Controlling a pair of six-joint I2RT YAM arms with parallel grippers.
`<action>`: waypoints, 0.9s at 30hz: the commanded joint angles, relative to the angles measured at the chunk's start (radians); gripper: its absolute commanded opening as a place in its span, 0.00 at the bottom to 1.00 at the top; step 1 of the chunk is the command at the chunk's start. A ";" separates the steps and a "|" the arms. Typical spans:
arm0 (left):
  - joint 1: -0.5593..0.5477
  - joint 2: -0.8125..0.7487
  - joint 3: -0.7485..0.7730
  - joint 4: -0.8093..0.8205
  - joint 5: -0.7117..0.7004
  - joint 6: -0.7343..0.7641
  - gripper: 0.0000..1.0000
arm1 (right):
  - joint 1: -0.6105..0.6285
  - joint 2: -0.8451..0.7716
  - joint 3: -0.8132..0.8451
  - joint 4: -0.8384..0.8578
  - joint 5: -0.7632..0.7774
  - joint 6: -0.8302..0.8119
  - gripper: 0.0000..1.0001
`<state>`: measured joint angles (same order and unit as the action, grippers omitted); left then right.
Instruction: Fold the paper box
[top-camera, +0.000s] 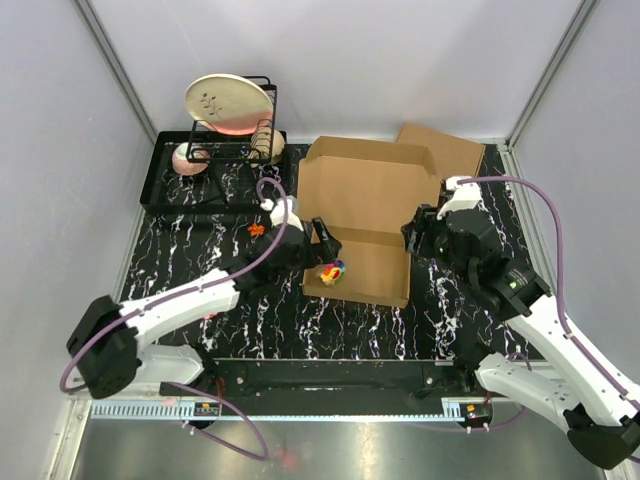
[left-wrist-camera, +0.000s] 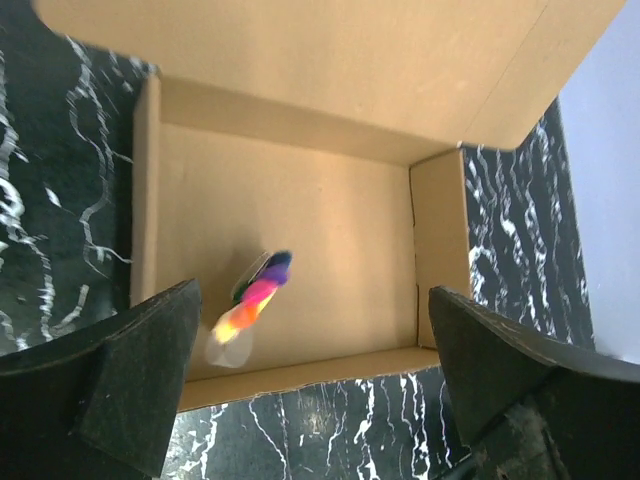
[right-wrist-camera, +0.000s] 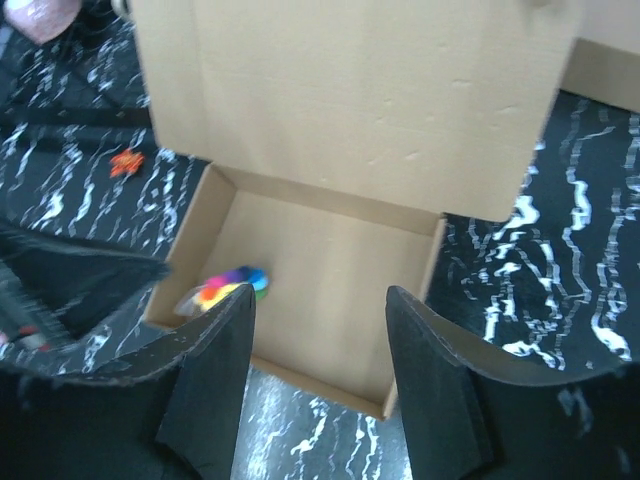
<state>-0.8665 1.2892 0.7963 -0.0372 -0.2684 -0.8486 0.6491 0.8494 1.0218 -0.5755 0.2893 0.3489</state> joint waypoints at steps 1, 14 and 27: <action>0.033 -0.199 -0.018 0.013 -0.162 0.052 0.99 | 0.006 -0.035 -0.031 0.025 0.230 0.008 0.62; 0.340 -0.335 -0.134 0.108 -0.155 0.060 0.99 | -0.194 0.164 -0.049 0.371 0.315 -0.056 0.80; 0.595 -0.075 -0.105 0.420 0.188 0.112 0.99 | -0.353 0.232 -0.321 0.864 0.116 -0.087 0.84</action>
<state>-0.3801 1.1374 0.6632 0.1493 -0.3271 -0.7444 0.3397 1.0805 0.7181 0.1150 0.4870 0.2497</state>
